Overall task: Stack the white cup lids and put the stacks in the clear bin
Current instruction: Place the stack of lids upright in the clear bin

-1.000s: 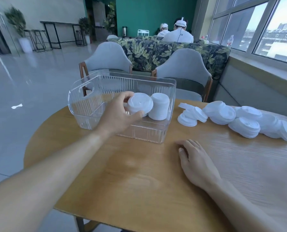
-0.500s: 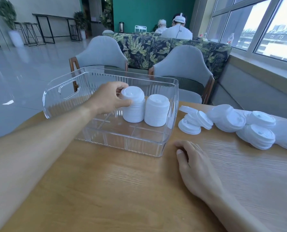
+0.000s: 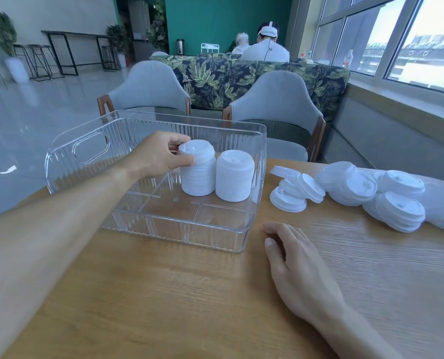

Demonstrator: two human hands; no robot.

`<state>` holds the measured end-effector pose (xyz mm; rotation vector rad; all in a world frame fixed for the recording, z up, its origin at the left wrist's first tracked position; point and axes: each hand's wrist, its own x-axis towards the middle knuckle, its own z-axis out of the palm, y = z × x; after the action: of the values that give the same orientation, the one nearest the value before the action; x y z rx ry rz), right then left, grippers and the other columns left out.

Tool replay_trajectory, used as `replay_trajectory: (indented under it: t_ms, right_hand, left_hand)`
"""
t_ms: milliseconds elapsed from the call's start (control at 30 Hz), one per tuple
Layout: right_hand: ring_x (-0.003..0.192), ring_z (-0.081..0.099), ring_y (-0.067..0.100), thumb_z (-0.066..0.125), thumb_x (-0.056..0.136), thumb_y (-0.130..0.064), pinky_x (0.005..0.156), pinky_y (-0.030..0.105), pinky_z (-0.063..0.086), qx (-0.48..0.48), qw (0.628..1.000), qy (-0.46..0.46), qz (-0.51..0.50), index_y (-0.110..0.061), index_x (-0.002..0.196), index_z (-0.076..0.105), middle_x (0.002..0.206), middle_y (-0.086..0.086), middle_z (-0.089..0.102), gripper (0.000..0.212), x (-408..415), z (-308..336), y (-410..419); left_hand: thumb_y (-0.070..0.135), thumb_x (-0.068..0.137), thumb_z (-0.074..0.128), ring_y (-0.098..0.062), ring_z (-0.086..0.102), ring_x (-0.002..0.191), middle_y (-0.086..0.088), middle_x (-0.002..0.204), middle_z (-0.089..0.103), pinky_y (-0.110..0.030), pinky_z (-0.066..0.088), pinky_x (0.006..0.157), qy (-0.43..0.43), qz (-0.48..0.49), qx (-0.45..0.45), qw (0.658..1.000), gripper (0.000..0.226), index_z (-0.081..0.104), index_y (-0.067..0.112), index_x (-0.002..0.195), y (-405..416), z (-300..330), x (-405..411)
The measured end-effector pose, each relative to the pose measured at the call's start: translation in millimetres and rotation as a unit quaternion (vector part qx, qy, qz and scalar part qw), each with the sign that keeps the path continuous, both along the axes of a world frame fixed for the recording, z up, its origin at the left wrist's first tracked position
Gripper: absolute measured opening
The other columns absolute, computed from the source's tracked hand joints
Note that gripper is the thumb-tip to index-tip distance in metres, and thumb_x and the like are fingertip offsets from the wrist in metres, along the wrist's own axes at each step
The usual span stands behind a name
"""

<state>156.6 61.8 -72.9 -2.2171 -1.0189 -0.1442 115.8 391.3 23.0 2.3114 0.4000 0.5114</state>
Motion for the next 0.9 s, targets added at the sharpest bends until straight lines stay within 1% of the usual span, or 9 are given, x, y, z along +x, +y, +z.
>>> replay_trajectory:
  t_ms: [100, 167, 233, 267, 400, 433, 533, 700, 900]
  right_hand:
    - [0.118, 0.040, -0.012, 0.044, 0.104, -0.029, 0.092, -0.002, 0.025, 0.002, 1.000, 0.000, 0.001, -0.031, 0.124, 0.055, 0.119, -0.026, 0.054, 0.023, 0, 0, 0]
    - [0.118, 0.040, -0.012, 0.043, 0.104, -0.030, 0.092, -0.002, 0.025, 0.002, 1.000, 0.000, 0.002, -0.032, 0.123, 0.055, 0.118, -0.026, 0.054, 0.023, 0, 0, 0]
    - [0.118, 0.040, -0.012, 0.044, 0.103, -0.031, 0.092, -0.002, 0.025, 0.002, 1.000, 0.000, 0.002, -0.032, 0.123, 0.055, 0.118, -0.026, 0.054, 0.023, 0, 0, 0]
    - [0.118, 0.041, -0.012, 0.044, 0.103, -0.032, 0.091, -0.002, 0.025, 0.003, 1.000, 0.000, 0.001, -0.032, 0.123, 0.055, 0.118, -0.026, 0.054, 0.023, 0, 0, 0]
    - [0.119, 0.042, -0.011, 0.045, 0.103, -0.034, 0.091, -0.001, 0.027, 0.008, 1.000, 0.003, 0.000, -0.033, 0.121, 0.055, 0.116, -0.029, 0.053, 0.021, 0, 0, 0]
    - [0.119, 0.042, -0.011, 0.045, 0.103, -0.035, 0.091, -0.001, 0.027, 0.008, 1.000, 0.004, 0.000, -0.033, 0.121, 0.055, 0.115, -0.029, 0.053, 0.021, 0, 0, 0]
    - [0.120, 0.041, -0.011, 0.044, 0.102, -0.036, 0.092, -0.002, 0.026, 0.007, 1.000, 0.008, 0.001, -0.032, 0.122, 0.056, 0.117, -0.028, 0.054, 0.023, 0, 0, 0]
    - [0.121, 0.040, -0.012, 0.044, 0.103, -0.037, 0.091, -0.002, 0.027, 0.005, 1.000, 0.013, 0.001, -0.031, 0.125, 0.056, 0.120, -0.026, 0.055, 0.026, 0, 1, 0]
    - [0.123, 0.040, -0.009, 0.043, 0.103, -0.037, 0.094, 0.000, 0.025, 0.002, 1.000, 0.006, 0.002, -0.029, 0.126, 0.056, 0.121, -0.024, 0.056, 0.028, 0, 1, 0]
  left_hand:
    - [0.016, 0.084, 0.083, 0.009, 0.068, 0.093, 0.033, 0.091, 0.072, -0.020, 0.051, 0.096, 0.012, -0.012, 0.009, 1.000, 0.033, 0.068, 0.042, 0.095, -2, 1, 3]
    - [0.022, 0.082, 0.086, -0.003, 0.069, 0.106, 0.021, 0.111, 0.074, -0.027, 0.050, 0.103, 0.018, -0.013, 0.011, 1.000, 0.037, 0.071, 0.033, 0.113, -3, -1, 6]
    - [0.034, 0.074, 0.086, -0.010, 0.064, 0.117, 0.006, 0.135, 0.066, -0.031, 0.047, 0.109, 0.030, -0.005, 0.025, 0.999, 0.068, 0.064, 0.018, 0.137, -6, 0, 8]
    - [0.037, 0.073, 0.083, -0.010, 0.062, 0.120, 0.004, 0.140, 0.063, -0.031, 0.045, 0.110, 0.033, -0.001, 0.025, 0.999, 0.077, 0.060, 0.015, 0.142, -7, 0, 9]
    - [0.055, 0.062, 0.080, -0.009, 0.059, 0.123, 0.006, 0.141, 0.061, -0.032, 0.044, 0.111, 0.019, 0.017, 0.010, 1.000, 0.092, 0.059, 0.019, 0.144, -11, -4, 9]
    - [0.057, 0.064, 0.084, -0.010, 0.059, 0.123, 0.006, 0.141, 0.061, -0.032, 0.044, 0.111, 0.013, 0.023, 0.010, 1.000, 0.092, 0.059, 0.019, 0.144, -11, -6, 9]
    - [0.047, 0.077, 0.087, -0.011, 0.059, 0.125, 0.003, 0.143, 0.060, -0.029, 0.044, 0.108, -0.017, 0.036, 0.008, 0.999, 0.080, 0.058, 0.016, 0.145, -11, -14, 10]
    - [0.031, 0.078, 0.089, -0.009, 0.058, 0.126, -0.002, 0.147, 0.058, -0.023, 0.042, 0.106, -0.042, 0.040, -0.040, 0.998, 0.081, 0.054, 0.009, 0.147, -11, -22, 10]
    - [0.031, 0.079, 0.087, -0.011, 0.052, 0.134, -0.001, 0.151, 0.053, -0.023, 0.038, 0.110, -0.026, 0.033, -0.052, 0.998, 0.081, 0.051, 0.011, 0.149, -11, -24, 9]
